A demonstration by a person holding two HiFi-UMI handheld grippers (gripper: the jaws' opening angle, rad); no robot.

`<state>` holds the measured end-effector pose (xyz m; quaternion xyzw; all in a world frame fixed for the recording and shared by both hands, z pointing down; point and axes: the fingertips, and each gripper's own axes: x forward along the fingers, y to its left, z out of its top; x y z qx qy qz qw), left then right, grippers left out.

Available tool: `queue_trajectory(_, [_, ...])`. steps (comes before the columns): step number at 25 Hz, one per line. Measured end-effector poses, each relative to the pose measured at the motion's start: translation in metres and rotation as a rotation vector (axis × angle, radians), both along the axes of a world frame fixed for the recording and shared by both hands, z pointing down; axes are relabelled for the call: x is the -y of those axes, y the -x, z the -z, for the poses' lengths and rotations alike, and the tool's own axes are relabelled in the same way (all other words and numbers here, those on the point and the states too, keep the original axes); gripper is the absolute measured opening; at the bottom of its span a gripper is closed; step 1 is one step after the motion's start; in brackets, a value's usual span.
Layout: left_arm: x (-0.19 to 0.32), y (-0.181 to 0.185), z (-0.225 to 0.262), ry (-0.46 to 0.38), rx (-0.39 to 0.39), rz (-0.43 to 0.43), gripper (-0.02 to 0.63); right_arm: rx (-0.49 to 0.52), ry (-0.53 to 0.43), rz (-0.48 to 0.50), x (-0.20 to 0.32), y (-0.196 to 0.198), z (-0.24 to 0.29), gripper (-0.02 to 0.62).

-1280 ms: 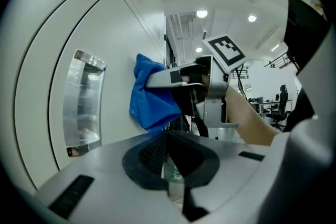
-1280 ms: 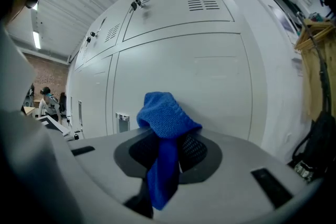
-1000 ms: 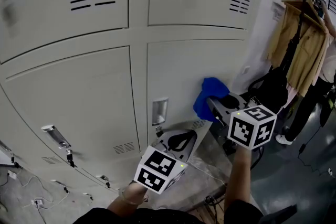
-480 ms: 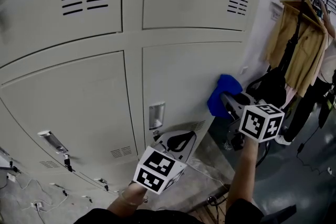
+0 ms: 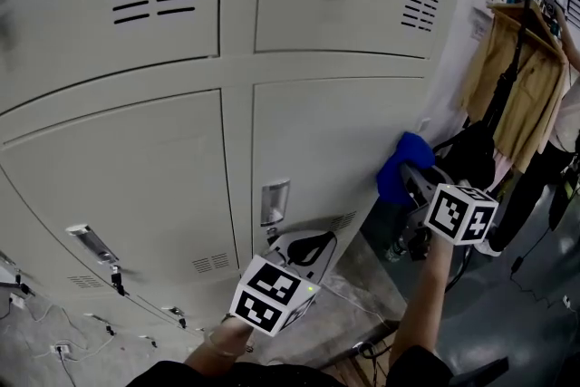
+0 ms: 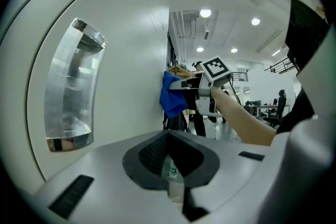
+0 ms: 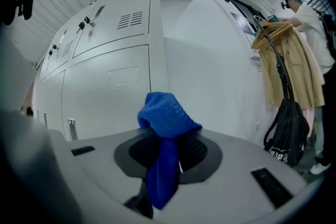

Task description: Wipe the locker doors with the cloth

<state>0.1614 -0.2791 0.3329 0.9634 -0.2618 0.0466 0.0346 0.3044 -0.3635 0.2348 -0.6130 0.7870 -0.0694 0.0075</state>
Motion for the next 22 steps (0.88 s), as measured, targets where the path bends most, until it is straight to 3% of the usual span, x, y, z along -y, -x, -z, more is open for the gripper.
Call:
queue_trajectory(3, [-0.003,0.005,0.0,-0.003,-0.014,0.005,0.006,-0.006,-0.011,0.022,-0.013,0.012,-0.001,0.084])
queue_trajectory(10, [-0.011,0.016,0.0,-0.017,-0.021,0.033,0.006,-0.027,-0.072,0.257,-0.059,0.093,0.007,0.084])
queue_trajectory(17, [-0.016,0.031,-0.006,-0.011,-0.012,0.074,0.006,-0.09,0.004,0.454,-0.065,0.173,-0.024,0.084])
queue_trajectory(22, [-0.022,0.043,-0.011,-0.011,0.006,0.098,0.006,-0.113,0.046,0.514,-0.056,0.203,-0.044,0.084])
